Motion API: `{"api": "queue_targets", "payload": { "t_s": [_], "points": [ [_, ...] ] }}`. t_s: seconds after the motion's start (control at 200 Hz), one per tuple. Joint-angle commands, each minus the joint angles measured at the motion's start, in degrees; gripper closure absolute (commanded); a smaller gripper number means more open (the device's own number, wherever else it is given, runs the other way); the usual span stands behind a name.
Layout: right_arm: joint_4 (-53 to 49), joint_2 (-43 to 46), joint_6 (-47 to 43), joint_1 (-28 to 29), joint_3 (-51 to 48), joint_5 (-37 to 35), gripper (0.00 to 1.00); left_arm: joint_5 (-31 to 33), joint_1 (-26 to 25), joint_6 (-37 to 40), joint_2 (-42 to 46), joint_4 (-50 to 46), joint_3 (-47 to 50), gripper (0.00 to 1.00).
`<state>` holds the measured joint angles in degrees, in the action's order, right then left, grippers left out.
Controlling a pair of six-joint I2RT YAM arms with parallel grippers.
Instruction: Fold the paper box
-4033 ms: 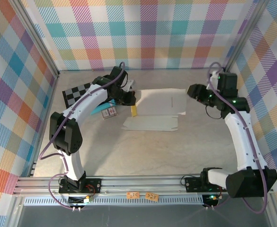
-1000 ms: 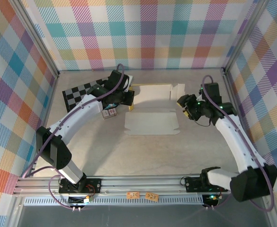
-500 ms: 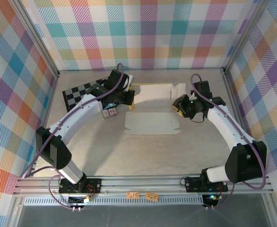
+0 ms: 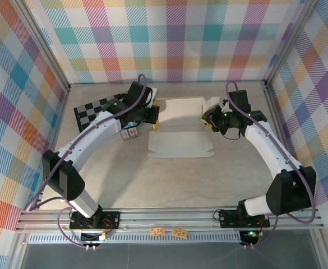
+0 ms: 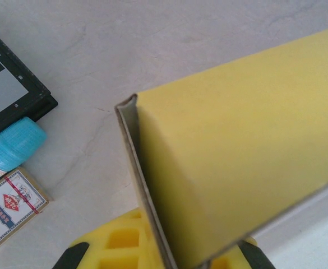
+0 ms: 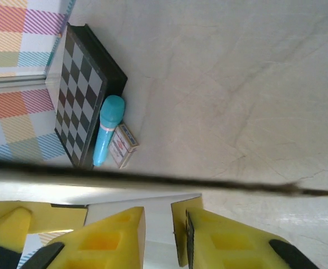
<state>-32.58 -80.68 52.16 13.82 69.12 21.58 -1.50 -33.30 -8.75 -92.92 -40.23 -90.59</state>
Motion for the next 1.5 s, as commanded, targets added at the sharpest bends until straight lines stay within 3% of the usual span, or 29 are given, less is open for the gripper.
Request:
{"api": "queue_targets", "payload": {
  "t_s": [0.0,0.565,0.895,1.07,1.15,1.28,1.4,1.495],
  "points": [
    [0.36,-1.31,-0.01,0.98,1.50,1.88,0.74,-0.92,-0.63,-0.16,-0.24,1.11,-1.95,1.00],
    [-0.59,-5.04,0.84,9.03,2.89,-3.38,0.78,-1.67,-0.54,-2.22,-0.53,2.10,-2.25,1.00],
    [-3.39,-5.31,-0.52,10.87,4.07,-8.40,0.79,-1.59,-0.54,-2.14,-0.37,1.51,-2.41,1.00],
    [-6.89,-2.47,-3.54,10.02,9.13,-9.50,0.72,-1.77,0.02,-1.75,-0.23,0.52,-2.39,1.00],
    [-8.37,-0.98,-6.46,8.32,13.20,-6.83,0.63,-3.27,1.44,-2.32,-0.32,0.24,-2.49,1.00],
    [-6.35,1.43,-11.19,0.39,20.10,7.15,0.50,-11.18,5.89,-5.09,-1.03,1.17,-2.39,1.00],
    [-3.51,1.63,-10.89,-10.57,25.16,17.99,0.48,-18.26,9.14,-6.70,-2.11,2.74,-2.40,1.00],
    [1.98,0.51,-8.44,-18.04,24.55,24.21,0.54,-23.30,10.97,-7.42,-3.20,3.56,-2.48,1.00]
  ]
}}
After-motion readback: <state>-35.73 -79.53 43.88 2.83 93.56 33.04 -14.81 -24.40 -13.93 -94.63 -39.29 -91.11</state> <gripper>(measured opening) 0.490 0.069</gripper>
